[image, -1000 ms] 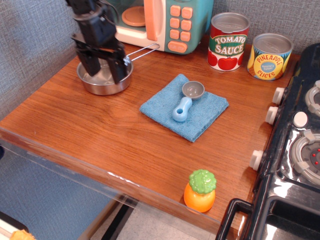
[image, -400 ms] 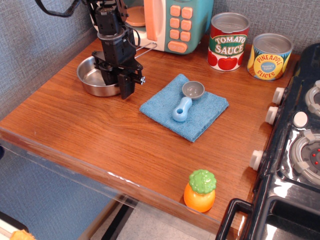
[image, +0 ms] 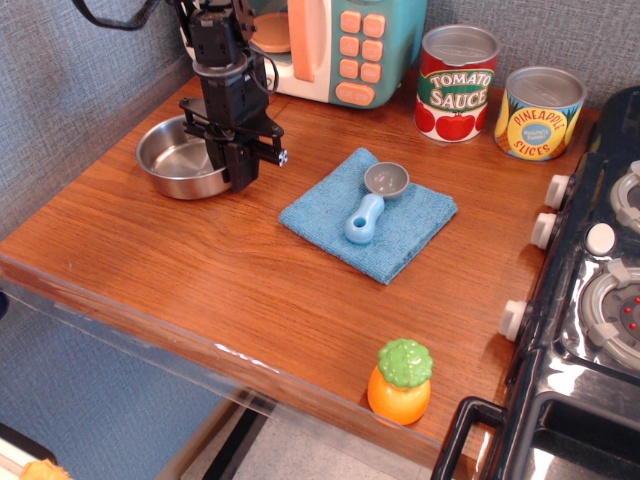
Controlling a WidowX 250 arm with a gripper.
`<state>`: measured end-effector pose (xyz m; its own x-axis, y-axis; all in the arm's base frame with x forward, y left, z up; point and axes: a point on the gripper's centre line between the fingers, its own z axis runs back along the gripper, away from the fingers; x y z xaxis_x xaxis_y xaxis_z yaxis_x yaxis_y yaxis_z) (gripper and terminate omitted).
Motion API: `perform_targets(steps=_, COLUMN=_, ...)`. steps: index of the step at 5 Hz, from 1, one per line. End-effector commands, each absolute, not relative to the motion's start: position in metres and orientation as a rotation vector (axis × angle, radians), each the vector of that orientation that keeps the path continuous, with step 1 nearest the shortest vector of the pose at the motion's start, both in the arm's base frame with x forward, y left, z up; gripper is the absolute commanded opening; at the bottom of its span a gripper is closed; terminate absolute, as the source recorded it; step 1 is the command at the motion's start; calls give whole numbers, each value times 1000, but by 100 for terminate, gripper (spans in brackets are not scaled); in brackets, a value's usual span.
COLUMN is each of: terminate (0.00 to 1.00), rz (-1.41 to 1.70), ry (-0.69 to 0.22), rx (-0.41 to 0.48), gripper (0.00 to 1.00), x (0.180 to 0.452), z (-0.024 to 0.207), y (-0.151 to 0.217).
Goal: PLACE THE PAN AT THE LEFT EDGE OF THE TABLE
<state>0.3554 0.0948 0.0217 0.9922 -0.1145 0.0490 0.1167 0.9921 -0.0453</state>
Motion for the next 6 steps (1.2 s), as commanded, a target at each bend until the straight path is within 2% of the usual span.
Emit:
perform_targets(steps=1, terminate=0, rz=114, ry=-264, rx=-21, gripper=0, x=325, z=119, y=78)
perform_targets(steps=2, terminate=0, rz=213, ry=-218, rx=-43, gripper=0, x=297, z=103, y=57)
perform_targets(steps=3, terminate=0, rz=299, ry=-183, rx=-31, gripper=0, x=278, z=69, y=49)
perform_targets(steps=4, terminate=0, rz=357, ry=-146, rx=-7, gripper=0, x=270, z=40, y=52)
perform_targets(steps=5, terminate=0, rz=411, ry=-111, rx=-9, gripper=0, x=266, z=21, y=53)
perform_targets(steps=6, terminate=0, rz=453, ry=-97, rx=-7, gripper=0, x=264, z=12, y=49)
